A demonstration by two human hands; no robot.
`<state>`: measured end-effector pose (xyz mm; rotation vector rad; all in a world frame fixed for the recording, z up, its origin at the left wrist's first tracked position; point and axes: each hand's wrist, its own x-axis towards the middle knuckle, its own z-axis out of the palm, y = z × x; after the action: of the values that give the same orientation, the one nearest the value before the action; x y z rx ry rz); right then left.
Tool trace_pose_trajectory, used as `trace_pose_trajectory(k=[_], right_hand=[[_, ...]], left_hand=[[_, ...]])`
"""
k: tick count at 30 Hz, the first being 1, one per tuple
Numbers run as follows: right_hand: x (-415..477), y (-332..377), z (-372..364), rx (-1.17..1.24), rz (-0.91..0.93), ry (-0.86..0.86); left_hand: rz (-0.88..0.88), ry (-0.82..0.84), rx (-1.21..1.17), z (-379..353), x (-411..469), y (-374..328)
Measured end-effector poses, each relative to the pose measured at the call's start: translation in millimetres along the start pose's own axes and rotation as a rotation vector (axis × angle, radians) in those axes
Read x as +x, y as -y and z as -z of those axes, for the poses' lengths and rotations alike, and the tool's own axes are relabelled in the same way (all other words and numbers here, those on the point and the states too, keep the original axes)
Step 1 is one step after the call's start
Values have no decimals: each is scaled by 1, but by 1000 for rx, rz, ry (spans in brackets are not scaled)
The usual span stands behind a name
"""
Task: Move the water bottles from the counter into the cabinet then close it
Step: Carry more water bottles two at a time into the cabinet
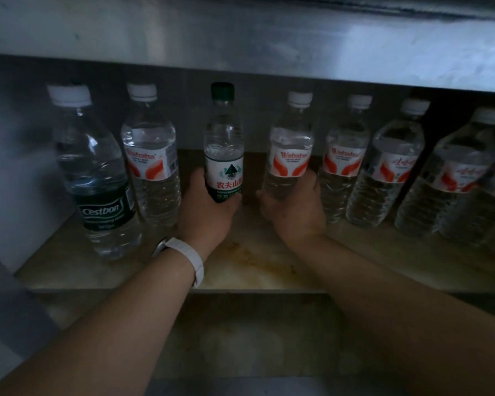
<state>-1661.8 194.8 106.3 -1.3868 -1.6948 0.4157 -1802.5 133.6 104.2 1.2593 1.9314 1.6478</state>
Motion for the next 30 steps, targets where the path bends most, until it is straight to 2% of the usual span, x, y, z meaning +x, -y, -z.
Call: trace_pose_trajectory(k=[7, 14, 25, 30], right_hand=[[-1, -4, -3, 39, 26, 84], [-3, -2, -7, 0, -4, 43], [3, -5, -7, 16, -30, 61], [2, -3, -1, 40, -16, 109]], left_hand=[[11, 65, -30, -4, 4, 0], [-7, 108, -12, -9, 6, -1], [3, 106, 8, -21, 10, -6], [44, 163, 42, -23, 7, -7]])
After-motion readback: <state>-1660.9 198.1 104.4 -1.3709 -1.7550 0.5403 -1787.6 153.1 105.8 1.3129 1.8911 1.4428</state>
